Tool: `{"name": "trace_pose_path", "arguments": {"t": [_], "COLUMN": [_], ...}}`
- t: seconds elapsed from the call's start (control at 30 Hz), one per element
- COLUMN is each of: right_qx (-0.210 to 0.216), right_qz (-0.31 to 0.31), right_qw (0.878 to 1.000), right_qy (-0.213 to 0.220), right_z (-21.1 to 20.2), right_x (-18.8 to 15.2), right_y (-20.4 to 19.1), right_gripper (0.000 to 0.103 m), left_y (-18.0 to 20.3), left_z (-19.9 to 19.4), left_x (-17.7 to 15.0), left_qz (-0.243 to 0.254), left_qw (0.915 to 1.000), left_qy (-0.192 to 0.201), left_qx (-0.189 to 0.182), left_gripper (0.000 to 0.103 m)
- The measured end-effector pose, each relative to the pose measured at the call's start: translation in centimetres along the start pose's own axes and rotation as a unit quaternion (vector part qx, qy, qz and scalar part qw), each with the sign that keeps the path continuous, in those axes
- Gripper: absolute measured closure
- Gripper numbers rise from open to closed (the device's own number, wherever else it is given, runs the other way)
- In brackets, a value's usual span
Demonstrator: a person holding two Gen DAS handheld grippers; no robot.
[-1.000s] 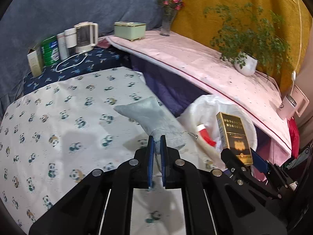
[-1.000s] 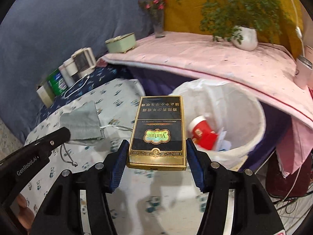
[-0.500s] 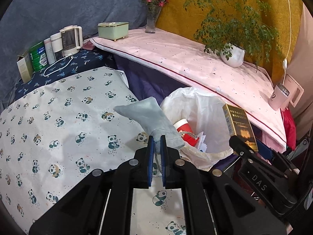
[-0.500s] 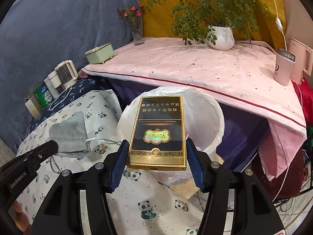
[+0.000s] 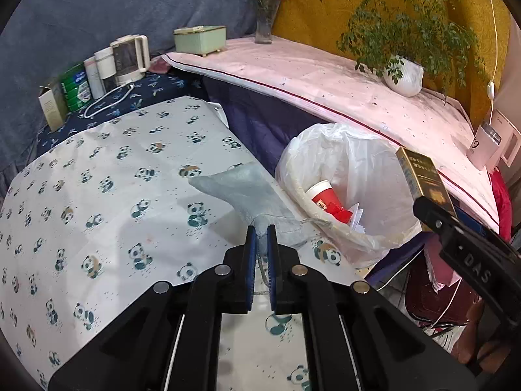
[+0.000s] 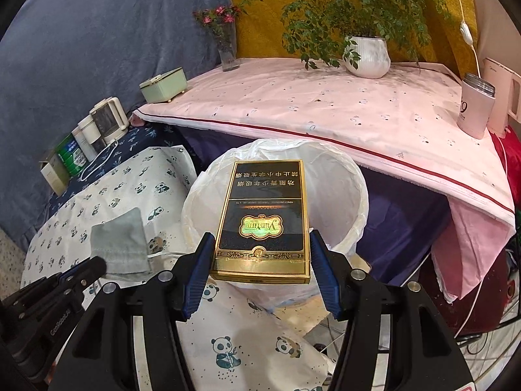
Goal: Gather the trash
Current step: 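Carry the pouch with the left tool into the bin while the right tool drops the gold box there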
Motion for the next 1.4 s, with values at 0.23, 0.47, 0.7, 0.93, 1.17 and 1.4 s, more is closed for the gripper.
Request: {"name": "trace_pose_path", "arguments": {"t": [0.23, 0.47, 0.7, 0.93, 1.17, 1.4], "right_qx": [0.029, 0.068, 0.099, 0.096, 0.061, 0.011], "right_qz": [-0.027, -0.061, -0.074, -0.072, -0.05, -0.025], "right_qw": [0.999, 0.995, 0.991, 0.991, 0.995, 0.999], "right_qy": [0.011, 0.032, 0.052, 0.063, 0.061, 0.042], "right_z": [-2.0, -6.1, -9.9, -11.1, -9.0, -4.4], "right_x": [-0.3, -0.9, -1.5, -1.3, 0.0, 1.1], "right_y": [-2.7, -6.6, -8.4, -7.2, -3.0, 2.1], "right_gripper": [0.047, 0.047, 0.047, 0.047, 0.047, 0.047], "left_y": [0.3, 0.8, 3.9, 9.3, 12.3, 12.1], "left_z": [-6.0, -14.2, -20.0, -21.1, -16.2, -8.1], "left_x": [-1.6, -1.6, -1.1, 0.4, 1.7, 3.3], "left_qz": [-0.004, -0.037, -0.032, 0.001, 0.019, 0.032], "left_qw": [0.998, 0.9883, 0.9818, 0.9821, 0.9884, 0.9952], "left_qy": [0.055, 0.136, 0.181, 0.188, 0.146, 0.078], "left_qx": [0.031, 0.058, 0.049, 0.006, -0.036, -0.05], "left_gripper": [0.097, 0.097, 0.097, 0.097, 0.097, 0.097]}}
Point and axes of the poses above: each gripper's, at about its wrist camera, not at the fingertips, and z roughly the way its jaws point, y to its right, x to its top, the point moved 5 cm from there along z, roughly the way its jaws point, and after that the axes turned 15 degrees about -x, right-handed, at the moved point
